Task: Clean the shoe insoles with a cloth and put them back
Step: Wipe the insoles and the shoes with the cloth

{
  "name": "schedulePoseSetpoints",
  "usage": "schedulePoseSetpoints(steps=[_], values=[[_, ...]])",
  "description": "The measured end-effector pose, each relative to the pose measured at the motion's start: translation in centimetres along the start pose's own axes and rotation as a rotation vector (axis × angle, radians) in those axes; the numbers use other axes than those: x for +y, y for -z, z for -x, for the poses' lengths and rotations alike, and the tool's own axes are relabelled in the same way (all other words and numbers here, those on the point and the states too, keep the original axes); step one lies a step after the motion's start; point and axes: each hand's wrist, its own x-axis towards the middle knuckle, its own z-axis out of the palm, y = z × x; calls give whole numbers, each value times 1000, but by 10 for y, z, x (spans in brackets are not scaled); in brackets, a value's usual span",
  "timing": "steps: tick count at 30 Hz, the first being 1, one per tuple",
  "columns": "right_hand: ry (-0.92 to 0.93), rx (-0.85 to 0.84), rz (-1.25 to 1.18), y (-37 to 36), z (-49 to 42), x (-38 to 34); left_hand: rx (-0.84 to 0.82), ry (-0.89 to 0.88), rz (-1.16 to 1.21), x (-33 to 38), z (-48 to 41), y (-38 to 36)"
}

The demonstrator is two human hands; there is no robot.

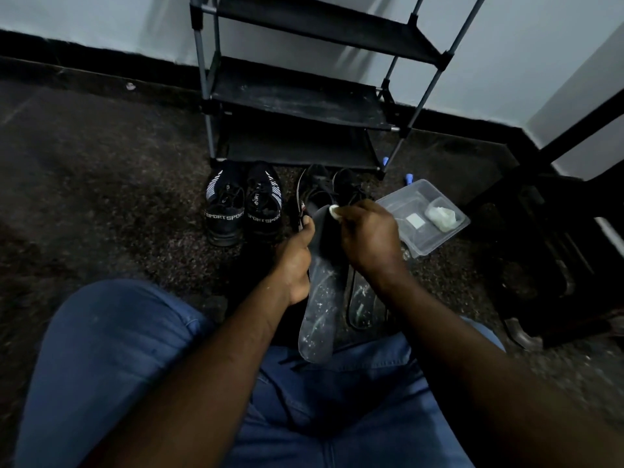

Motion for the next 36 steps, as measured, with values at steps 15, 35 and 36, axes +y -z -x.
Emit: schedulePoseSetpoints(steps=[15, 35, 36], values=[[122, -98, 36, -18, 17, -11, 121, -52, -48, -4, 2, -7], [76, -84, 168, -17, 14, 7, 31, 13, -26, 0, 2, -3], [32, -60, 167, -16, 13, 8, 31, 23, -24, 0, 1, -3]])
